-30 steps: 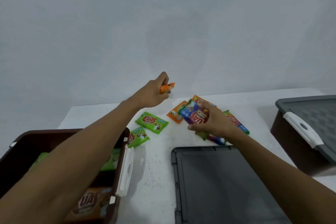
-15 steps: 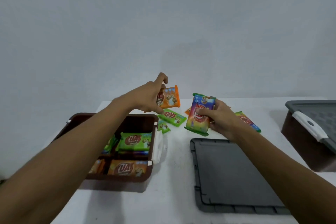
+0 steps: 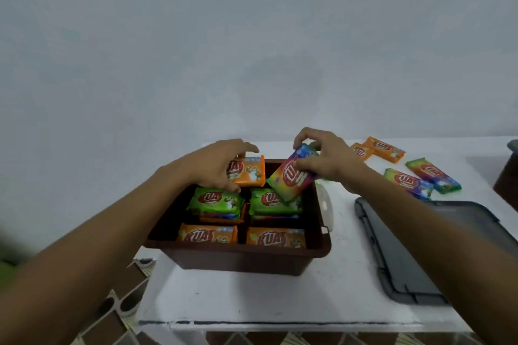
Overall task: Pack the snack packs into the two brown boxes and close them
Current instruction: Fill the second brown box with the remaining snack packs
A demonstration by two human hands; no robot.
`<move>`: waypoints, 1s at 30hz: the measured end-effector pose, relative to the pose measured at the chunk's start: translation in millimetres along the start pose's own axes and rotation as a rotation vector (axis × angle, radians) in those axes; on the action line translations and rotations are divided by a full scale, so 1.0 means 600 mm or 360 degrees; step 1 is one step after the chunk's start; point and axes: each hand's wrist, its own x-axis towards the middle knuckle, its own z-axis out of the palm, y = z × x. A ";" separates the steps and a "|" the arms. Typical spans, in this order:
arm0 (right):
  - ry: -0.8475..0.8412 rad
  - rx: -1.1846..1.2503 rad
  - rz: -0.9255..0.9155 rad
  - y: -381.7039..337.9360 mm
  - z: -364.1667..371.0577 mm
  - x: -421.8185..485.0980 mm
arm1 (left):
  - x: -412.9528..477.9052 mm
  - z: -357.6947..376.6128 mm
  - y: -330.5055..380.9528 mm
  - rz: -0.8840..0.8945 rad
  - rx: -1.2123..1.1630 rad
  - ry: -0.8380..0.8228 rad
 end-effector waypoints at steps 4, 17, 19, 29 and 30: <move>0.0036 -0.0770 -0.0135 -0.003 0.056 0.002 | -0.037 0.043 -0.033 0.0086 0.0231 -0.0105; -0.0334 -0.1850 -0.0560 0.025 0.124 -0.015 | -0.048 0.070 -0.041 0.0149 0.0702 -0.0101; -0.0324 -0.1835 -0.0497 0.019 0.123 -0.014 | -0.049 0.067 -0.039 0.0172 0.0734 -0.0080; -0.0220 -0.1775 -0.0446 0.020 0.124 -0.013 | -0.054 0.068 -0.037 0.0062 0.0616 -0.0175; -0.0219 -0.1773 -0.0445 0.019 0.124 -0.013 | -0.055 0.069 -0.037 0.0056 0.0607 -0.0180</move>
